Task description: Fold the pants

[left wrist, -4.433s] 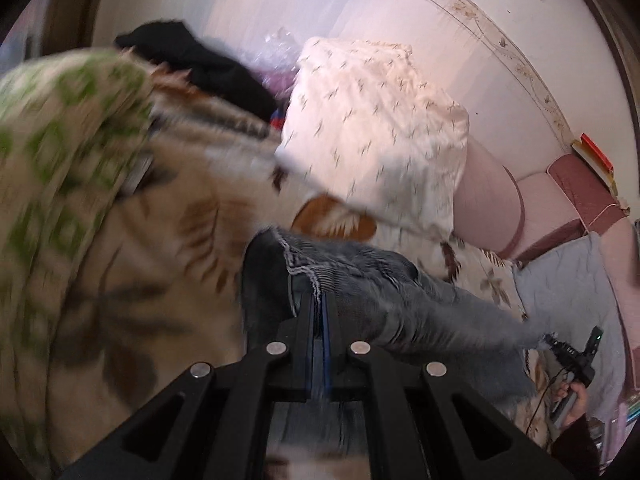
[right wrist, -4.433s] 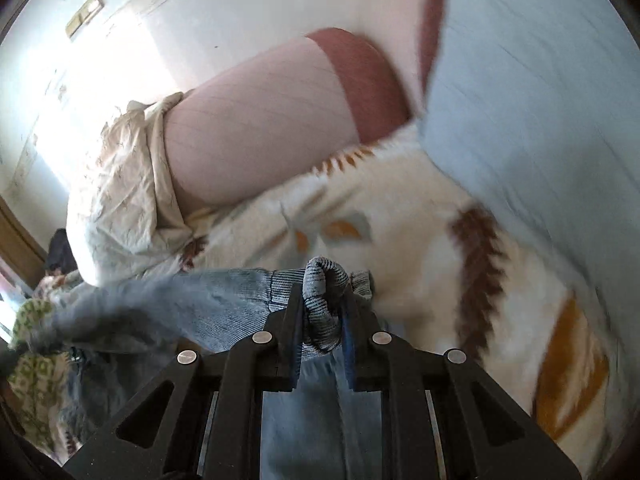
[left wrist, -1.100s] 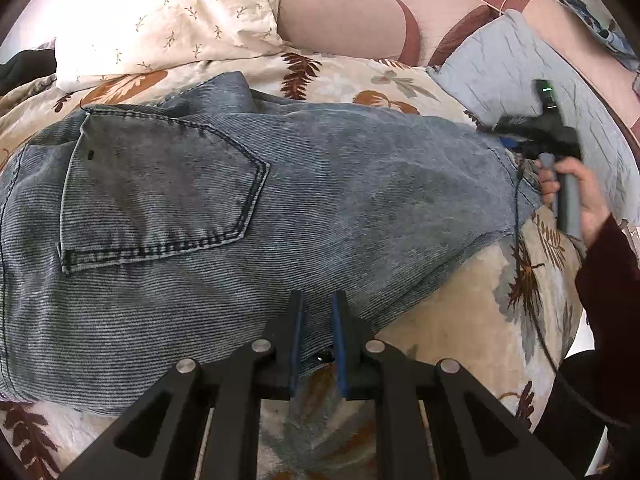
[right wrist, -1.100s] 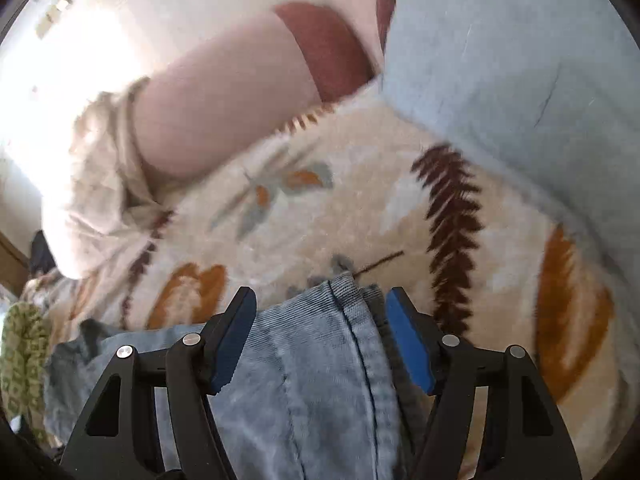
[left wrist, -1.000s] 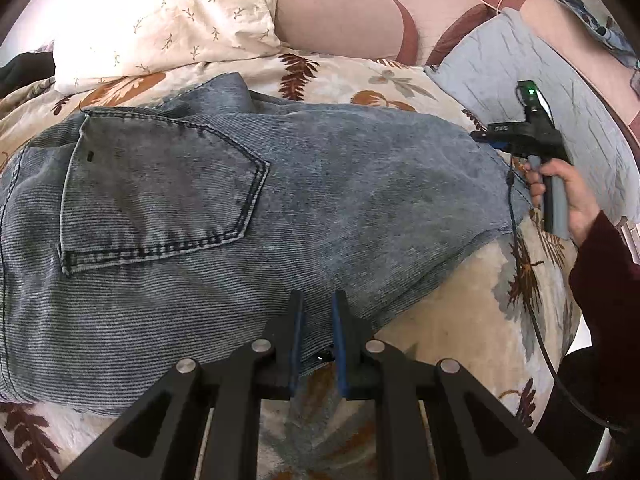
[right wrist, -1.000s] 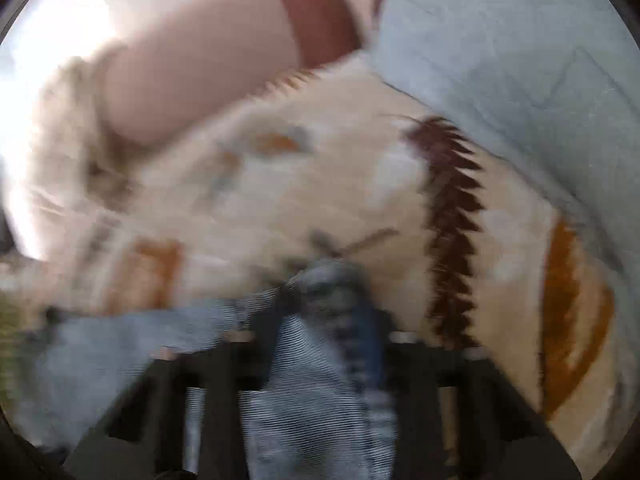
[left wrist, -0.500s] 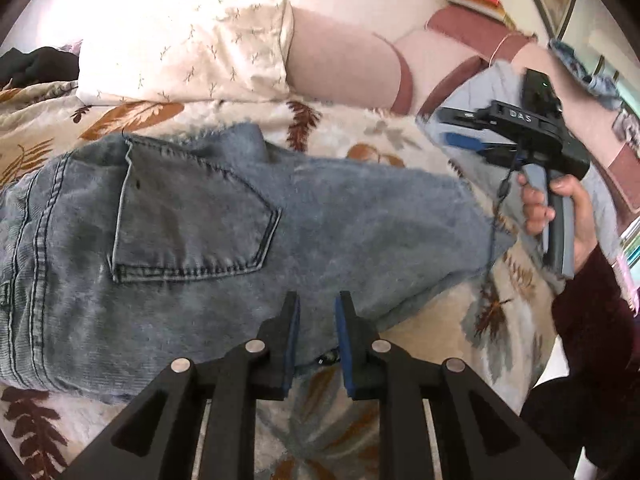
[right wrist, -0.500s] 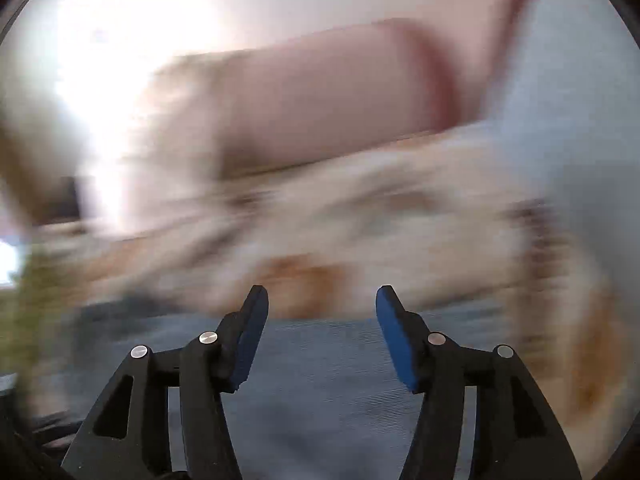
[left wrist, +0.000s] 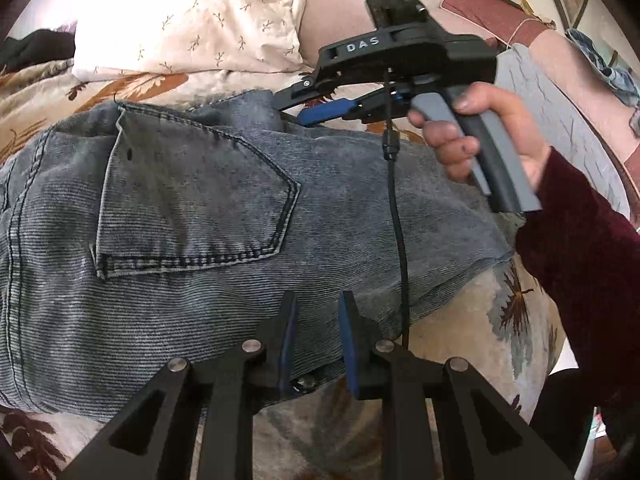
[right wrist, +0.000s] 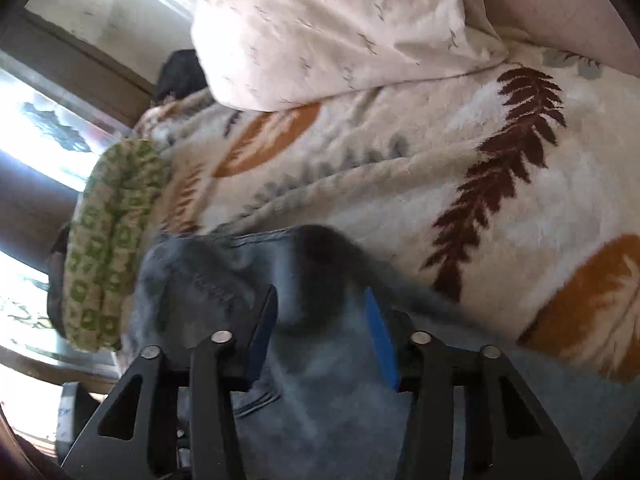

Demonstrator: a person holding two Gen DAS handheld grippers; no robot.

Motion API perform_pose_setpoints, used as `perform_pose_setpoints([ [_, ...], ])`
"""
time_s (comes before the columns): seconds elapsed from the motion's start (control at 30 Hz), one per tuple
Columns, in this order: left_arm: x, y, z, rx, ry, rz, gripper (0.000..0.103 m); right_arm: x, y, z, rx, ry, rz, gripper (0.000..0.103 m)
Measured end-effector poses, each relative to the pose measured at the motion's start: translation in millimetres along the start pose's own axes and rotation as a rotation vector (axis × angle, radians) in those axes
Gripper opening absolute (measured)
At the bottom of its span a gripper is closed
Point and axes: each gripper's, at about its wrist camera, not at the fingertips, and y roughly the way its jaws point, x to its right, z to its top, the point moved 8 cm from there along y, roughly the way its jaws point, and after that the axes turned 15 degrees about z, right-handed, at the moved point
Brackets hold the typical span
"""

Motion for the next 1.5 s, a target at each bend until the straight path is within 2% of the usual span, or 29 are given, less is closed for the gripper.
perform_pose_setpoints([
  [0.1,-1.3,2.5,1.9,-0.007,-0.01,-0.007,0.023,5.4,6.6,7.7,-0.025,0.009,0.015,0.039],
  [0.23,-2.5,2.2,0.8,-0.012,-0.014,-0.013,0.023,4.8,17.8,0.8,-0.107,-0.004,0.036,0.037],
  [0.43,-3.0,3.3,-0.1,-0.014,-0.011,-0.007,0.023,3.7,19.9,-6.6,-0.18,-0.028,0.074,0.037],
  [0.5,-2.7,4.4,0.2,-0.014,-0.009,-0.004,0.023,3.1,21.4,-4.6,-0.178,-0.036,0.075,0.034],
  [0.57,-2.6,5.6,0.0,-0.015,-0.009,-0.001,0.023,2.4,23.0,-3.0,-0.17,-0.049,0.068,0.021],
  [0.67,-2.4,6.8,0.9,-0.014,-0.008,0.004,0.023,3.1,22.1,-2.0,-0.15,-0.064,0.04,0.011],
  [0.8,-2.0,8.2,1.1,-0.012,-0.004,0.014,0.023,-2.0,15.4,3.4,-0.085,-0.071,0.041,0.009],
  [0.93,-1.2,9.1,1.5,-0.012,-0.003,0.015,0.023,-4.7,18.7,10.8,-0.051,-0.076,0.002,0.008],
  [1.03,-0.5,9.1,1.5,-0.012,-0.002,0.014,0.023,-6.1,21.0,15.1,-0.035,-0.06,0.01,0.008],
  [1.17,-0.6,9.3,1.7,-0.012,-0.003,0.015,0.023,-5.0,19.4,13.8,-0.044,-0.042,0.023,0.012],
  [1.2,-0.6,9.2,1.4,-0.012,-0.002,0.016,0.023,-4.8,19.9,10.9,-0.071,-0.031,0.047,0.012],
  [1.33,-0.2,9.4,1.5,-0.011,-0.001,0.017,0.023,2.9,22.8,4.6,-0.129,-0.023,0.048,0.029],
  [1.4,-0.2,10.0,1.7,-0.011,0.001,0.018,0.024,6.0,27.9,-0.4,-0.174,-0.021,0.093,0.041],
  [1.5,-0.3,10.8,2.5,-0.011,0.005,0.022,0.024,6.0,28.9,-1.3,-0.185,-0.068,0.101,0.042],
])
